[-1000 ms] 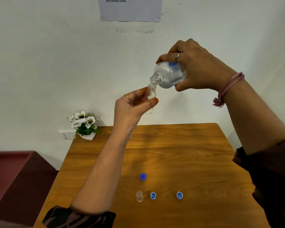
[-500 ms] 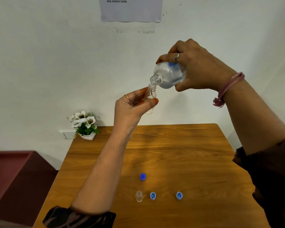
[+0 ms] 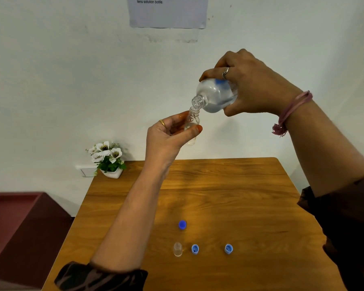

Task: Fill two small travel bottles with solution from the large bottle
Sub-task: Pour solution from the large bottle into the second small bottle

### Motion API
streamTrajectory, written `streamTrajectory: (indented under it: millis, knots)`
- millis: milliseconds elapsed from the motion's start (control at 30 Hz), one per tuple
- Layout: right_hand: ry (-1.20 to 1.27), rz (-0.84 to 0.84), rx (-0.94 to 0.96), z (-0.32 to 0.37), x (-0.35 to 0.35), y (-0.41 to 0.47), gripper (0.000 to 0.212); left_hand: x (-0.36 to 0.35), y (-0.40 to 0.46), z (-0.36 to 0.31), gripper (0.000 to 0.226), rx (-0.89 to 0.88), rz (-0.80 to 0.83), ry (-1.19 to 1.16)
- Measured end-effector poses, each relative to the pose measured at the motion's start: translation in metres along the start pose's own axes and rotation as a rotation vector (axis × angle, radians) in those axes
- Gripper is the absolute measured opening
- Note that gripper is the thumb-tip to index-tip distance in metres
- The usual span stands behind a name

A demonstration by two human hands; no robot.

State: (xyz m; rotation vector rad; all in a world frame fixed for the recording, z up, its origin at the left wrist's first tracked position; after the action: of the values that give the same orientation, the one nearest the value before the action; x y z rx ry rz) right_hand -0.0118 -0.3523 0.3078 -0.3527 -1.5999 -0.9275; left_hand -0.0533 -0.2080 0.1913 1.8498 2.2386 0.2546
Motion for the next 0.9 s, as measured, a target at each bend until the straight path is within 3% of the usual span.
streamTrajectory:
  millis: [900]
  knots:
    - [-0.012,0.007,0.001,0.0048,0.0029,-0.0029,0.080,0.0011,-0.0030,0.0010,0.034,-0.013,0.011,-0.015]
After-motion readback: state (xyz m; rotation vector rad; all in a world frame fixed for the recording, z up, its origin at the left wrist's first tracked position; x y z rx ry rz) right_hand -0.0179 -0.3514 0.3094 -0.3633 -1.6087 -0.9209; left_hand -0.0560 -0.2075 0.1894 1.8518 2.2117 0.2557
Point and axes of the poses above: each hand's wrist, its own y-axis towards the middle knuckle, its own x-axis out of the back of the hand, z = x × y, the point moved 8 cm from there along y, towards the middle knuckle, and after that the axes turned 8 degrees about y, right-handed, at the moved point
